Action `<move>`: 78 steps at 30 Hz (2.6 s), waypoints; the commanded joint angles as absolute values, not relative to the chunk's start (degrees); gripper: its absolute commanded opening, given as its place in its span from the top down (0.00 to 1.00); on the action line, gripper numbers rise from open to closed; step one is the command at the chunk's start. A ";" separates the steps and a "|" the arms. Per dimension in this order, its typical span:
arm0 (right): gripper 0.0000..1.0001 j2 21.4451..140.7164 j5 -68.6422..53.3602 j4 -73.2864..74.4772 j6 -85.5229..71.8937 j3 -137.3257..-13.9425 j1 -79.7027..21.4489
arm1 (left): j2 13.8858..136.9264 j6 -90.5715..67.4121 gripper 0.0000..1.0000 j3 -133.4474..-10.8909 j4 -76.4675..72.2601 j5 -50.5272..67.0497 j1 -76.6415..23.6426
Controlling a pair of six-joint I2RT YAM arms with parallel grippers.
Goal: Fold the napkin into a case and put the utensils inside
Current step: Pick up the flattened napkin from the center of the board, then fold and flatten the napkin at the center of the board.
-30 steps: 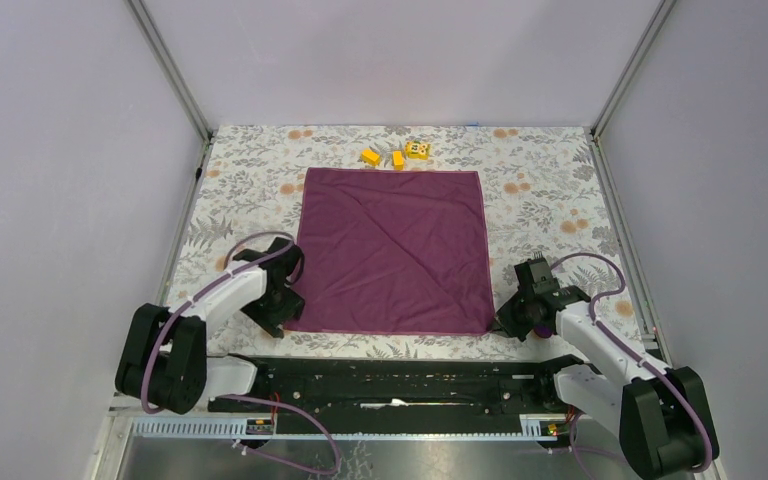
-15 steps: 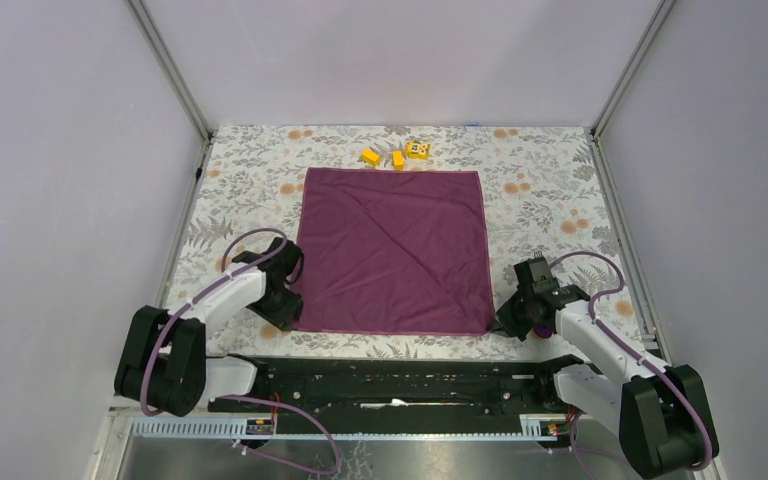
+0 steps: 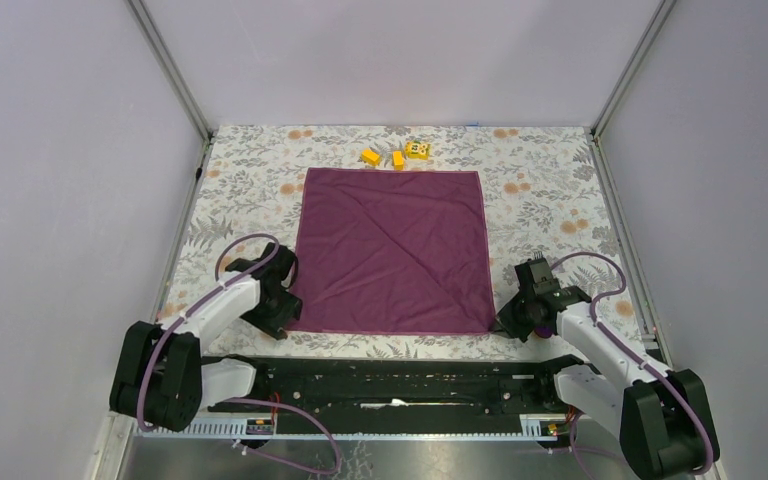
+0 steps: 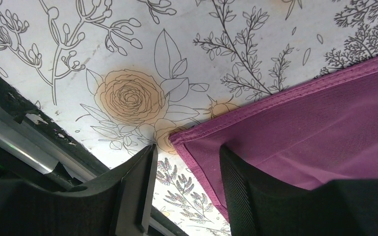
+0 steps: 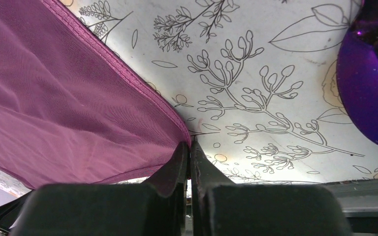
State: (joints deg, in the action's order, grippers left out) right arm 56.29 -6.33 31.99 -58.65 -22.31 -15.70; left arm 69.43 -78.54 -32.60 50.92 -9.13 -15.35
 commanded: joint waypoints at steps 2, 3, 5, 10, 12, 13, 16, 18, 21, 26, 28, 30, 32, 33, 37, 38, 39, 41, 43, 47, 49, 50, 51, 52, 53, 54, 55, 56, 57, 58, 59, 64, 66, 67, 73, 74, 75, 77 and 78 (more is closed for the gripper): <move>1.00 55.78 -1.93 36.37 -58.82 -21.51 -15.55 | 73.11 -81.04 0.50 -29.13 47.66 -13.89 -14.32; 1.00 55.75 -2.00 36.45 -58.86 -21.60 -15.56 | 72.48 -81.29 0.53 -28.93 47.22 -13.94 -13.97; 1.00 55.57 -2.45 36.44 -58.97 -21.61 -15.62 | 70.42 -81.64 0.58 -28.02 45.70 -13.63 -13.45; 1.00 54.66 -2.85 36.47 -59.28 -21.78 -15.53 | 64.37 -80.60 0.77 -25.90 43.23 -13.71 -11.38; 1.00 54.30 -2.98 36.47 -59.47 -21.92 -15.56 | 62.68 -79.85 0.89 -25.15 42.71 -13.38 -10.63; 1.00 54.09 -3.11 36.56 -59.60 -21.99 -15.56 | 61.92 -79.55 0.96 -24.87 42.62 -13.15 -10.30; 1.00 53.58 -3.37 36.50 -59.52 -22.28 -15.57 | 60.21 -78.51 1.00 -25.04 42.60 -12.75 -9.85; 1.00 53.23 -3.57 36.22 -59.32 -22.44 -15.56 | 59.11 -77.64 1.00 -25.69 42.63 -12.30 -9.71; 1.00 52.46 -6.22 33.21 -56.71 -22.50 -15.60 | 57.21 -75.64 1.00 -27.60 42.70 -10.85 -9.70; 1.00 49.56 -9.14 28.10 -49.77 -25.67 -15.61 | 52.41 -67.64 1.00 -34.10 42.81 -8.79 -9.65; 1.00 48.13 -10.27 26.50 -47.17 -28.87 -15.56 | 49.93 -64.14 1.00 -37.42 42.05 -7.88 -9.67; 1.00 46.14 -11.23 23.68 -45.41 -31.81 -15.57 | 47.45 -61.07 1.00 -41.28 41.67 -6.92 -9.70; 1.00 44.59 -11.67 21.23 -43.80 -35.20 -15.63 | 44.74 -58.73 1.00 -45.42 41.20 -6.41 -9.63; 1.00 44.15 -12.28 20.81 -42.64 -37.69 -15.59 | 43.89 -57.70 1.00 -47.94 41.00 -6.27 -9.63; 1.00 42.65 -17.22 19.90 -37.71 -48.59 -15.64 | 41.60 -52.28 1.00 -61.00 40.84 -6.19 -9.71; 1.00 41.97 -18.49 19.42 -37.02 -51.11 -15.60 | 41.15 -50.55 1.00 -64.15 40.60 -5.85 -9.74; 1.00 41.27 -19.64 19.05 -36.18 -54.17 -15.64 | 40.64 -49.22 1.00 -67.13 40.03 -5.10 -9.75; 1.00 39.93 -23.58 17.74 -35.62 -58.47 -15.64 | 39.82 -46.96 1.00 -72.95 39.07 -3.81 -9.74; 1.00 38.76 -26.33 17.09 -35.96 -62.83 -15.56 | 39.29 -45.17 1.00 -78.32 38.62 -3.33 -9.69; 1.00 36.73 -28.31 15.43 -37.80 -69.92 -15.64 | 38.96 -42.15 1.00 -86.68 36.88 -3.09 -9.73; 1.00 36.57 -27.27 15.19 -38.66 -72.78 -15.62 | 39.21 -41.63 1.00 -89.24 35.40 -3.55 -9.76; 1.00 36.93 -26.73 14.97 -39.08 -74.02 -15.61 | 39.41 -41.39 1.00 -89.60 33.38 -3.71 -9.71; 1.00 37.22 -25.69 14.87 -39.45 -74.81 -15.64 | 39.54 -41.25 1.00 -89.78 31.96 -4.04 -9.73; 1.00 37.39 -24.01 14.72 -39.74 -75.17 -15.63 | 39.95 -41.30 1.00 -89.83 30.75 -4.76 -9.69; 1.00 37.39 -21.21 14.28 -39.98 -74.83 -15.59 | 40.54 -41.31 1.00 -89.57 29.44 -5.62 -9.75; 1.00 37.49 -16.52 13.90 -40.30 -74.35 -15.64 | 41.28 -41.45 1.00 -89.36 28.37 -6.66 -9.73; 1.00 37.82 -12.41 14.00 -40.72 -74.01 -15.60 | 42.29 -41.67 1.00 -88.95 27.25 -7.69 -9.69; 1.00 38.60 -7.73 14.61 -40.95 -73.93 -15.64 | 43.57 -42.18 1.00 -88.50 26.57 -9.06 -9.71; 1.00 40.06 -2.39 15.91 -41.44 -74.26 -15.64 | 45.15 -42.56 1.00 -88.24 26.19 -10.35 -9.75; 1.00 42.59 3.55 19.38 -42.31 -75.78 -15.64 | 47.00 -42.46 1.00 -87.79 25.57 -11.52 -9.76; 1.00 45.45 8.49 22.96 -42.84 -77.43 -15.64 | 48.79 -42.53 1.00 -87.23 25.05 -12.72 -9.71; 1.00 61.92 15.74 25.32 -41.52 -80.61 -15.55 | 60.00 -42.59 1.00 -84.82 23.41 -17.13 -9.67; 1.00 68.84 16.45 25.33 -41.65 -81.73 -15.21 | 63.73 -41.34 1.00 -81.09 19.05 -18.09 -9.67; 1.00 72.19 16.69 24.37 -41.21 -81.78 -14.96 | 65.78 -41.36 1.00 -79.84 17.58 -18.26 -9.39; 1.00 88.90 15.44 18.20 -39.91 -81.36 -12.08 | 83.48 -41.69 1.00 -76.83 11.19 -13.53 -5.48; 1.00 91.47 15.02 16.90 -39.07 -81.81 -11.78 | 86.13 -41.82 1.00 -75.84 8.80 -12.33 -4.68; 1.00 94.43 14.45 15.63 -38.21 -82.35 -11.44 | 89.44 -41.75 1.00 -75.39 5.99 -10.86 -3.95; 1.00 100.66 12.30 11.58 -36.18 -83.12 -10.96 | 95.73 -42.30 1.00 -76.71 2.81 -8.00 -2.52; 1.00 103.43 11.43 10.43 -35.53 -84.01 -10.63 | 98.75 -42.64 1.00 -77.86 1.66 -6.56 -2.27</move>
State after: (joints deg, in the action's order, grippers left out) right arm 96.38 11.00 18.24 -39.83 -80.58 -12.51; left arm 91.72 -42.68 -75.81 13.02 -9.89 -5.15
